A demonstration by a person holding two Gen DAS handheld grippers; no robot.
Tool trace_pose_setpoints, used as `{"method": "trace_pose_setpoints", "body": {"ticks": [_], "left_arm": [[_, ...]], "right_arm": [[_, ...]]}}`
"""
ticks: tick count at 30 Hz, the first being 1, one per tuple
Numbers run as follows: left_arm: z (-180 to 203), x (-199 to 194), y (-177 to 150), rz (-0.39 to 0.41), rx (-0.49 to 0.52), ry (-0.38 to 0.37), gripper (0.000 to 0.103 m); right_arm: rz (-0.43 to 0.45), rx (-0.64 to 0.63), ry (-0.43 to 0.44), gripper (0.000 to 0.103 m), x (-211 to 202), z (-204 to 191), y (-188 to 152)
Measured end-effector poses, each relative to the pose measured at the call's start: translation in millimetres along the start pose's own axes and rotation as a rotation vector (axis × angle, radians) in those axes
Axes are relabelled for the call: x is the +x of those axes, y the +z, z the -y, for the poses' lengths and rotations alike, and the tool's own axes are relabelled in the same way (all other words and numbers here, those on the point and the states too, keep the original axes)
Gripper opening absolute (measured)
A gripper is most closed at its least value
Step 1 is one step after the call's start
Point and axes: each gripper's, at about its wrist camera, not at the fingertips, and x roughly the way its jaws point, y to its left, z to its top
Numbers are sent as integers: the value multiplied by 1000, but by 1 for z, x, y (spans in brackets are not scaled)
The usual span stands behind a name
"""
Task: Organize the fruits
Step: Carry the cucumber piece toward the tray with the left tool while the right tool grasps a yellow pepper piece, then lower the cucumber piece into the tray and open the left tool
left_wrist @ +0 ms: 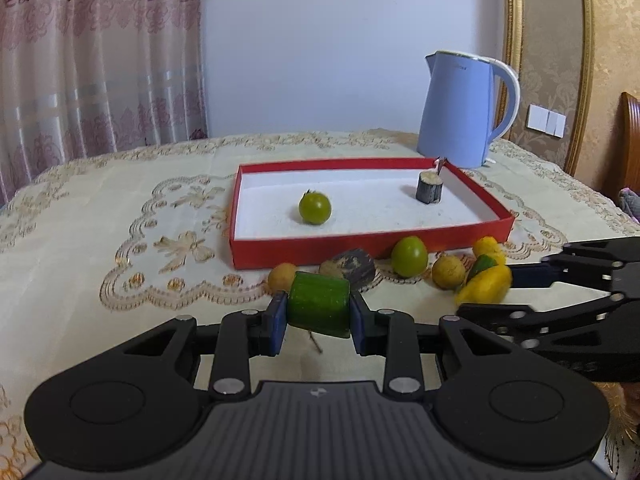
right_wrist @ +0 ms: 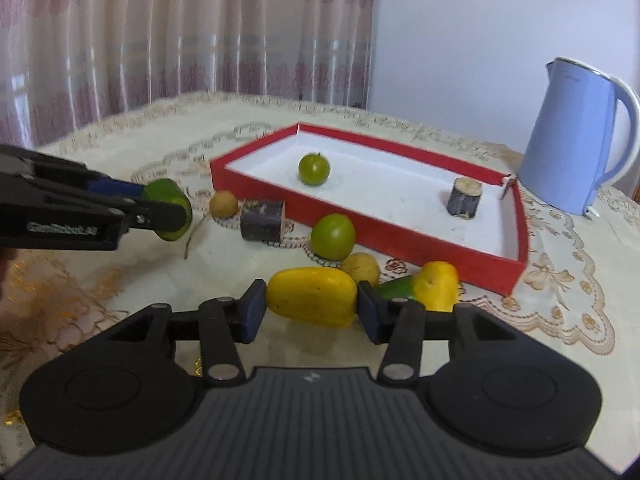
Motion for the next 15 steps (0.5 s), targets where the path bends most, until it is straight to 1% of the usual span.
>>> {"method": "trace_pose_setpoints", "body": {"ticks": [4, 7, 9, 10, 13, 15], "left_arm": [[10, 3, 21, 22, 57, -28, 31], [22, 19, 45, 46, 118, -34, 31], [32, 39, 62, 48, 161, -22, 31], [35, 53, 71, 40, 166, -12, 31], [40, 102, 96, -25, 154, -3, 31], [44, 131, 106, -56, 149, 8, 31]], "right_arm": [[26, 64, 45, 46, -16, 16, 1], [44, 99, 78, 46, -21, 23, 2], [51, 106, 80, 46, -24, 26, 2], [52, 105, 78, 46, -25, 26, 1], [50, 105, 67, 46, -27, 27, -2], [49, 111, 61, 46, -29, 29, -5]]}}
